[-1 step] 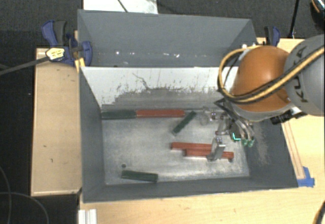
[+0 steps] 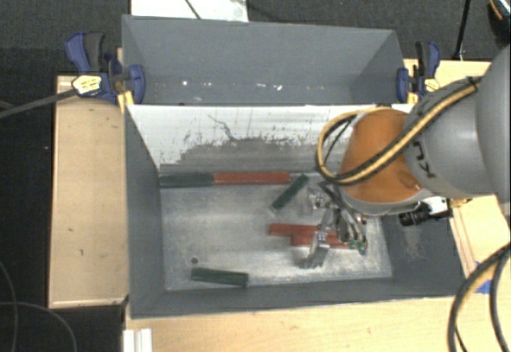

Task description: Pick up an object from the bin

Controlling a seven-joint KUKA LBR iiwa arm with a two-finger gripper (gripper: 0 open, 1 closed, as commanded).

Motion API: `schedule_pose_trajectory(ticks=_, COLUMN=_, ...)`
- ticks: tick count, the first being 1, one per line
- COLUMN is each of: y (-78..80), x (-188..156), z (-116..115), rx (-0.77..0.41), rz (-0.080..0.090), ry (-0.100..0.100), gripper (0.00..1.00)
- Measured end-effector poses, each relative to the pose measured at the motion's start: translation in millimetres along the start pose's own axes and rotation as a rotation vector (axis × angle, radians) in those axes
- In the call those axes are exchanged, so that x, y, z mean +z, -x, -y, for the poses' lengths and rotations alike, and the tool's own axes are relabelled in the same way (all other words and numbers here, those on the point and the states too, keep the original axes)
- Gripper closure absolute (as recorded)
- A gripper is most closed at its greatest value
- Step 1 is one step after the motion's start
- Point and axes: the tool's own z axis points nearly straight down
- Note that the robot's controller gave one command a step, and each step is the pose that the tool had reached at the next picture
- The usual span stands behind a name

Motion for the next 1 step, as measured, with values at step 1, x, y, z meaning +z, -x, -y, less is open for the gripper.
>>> schedule_pose_trajectory(ticks=1, y=1.6, x=-3.8, z=-0.3, rx=-0.001, rz=0.006, ry=0.001, gripper=1.0)
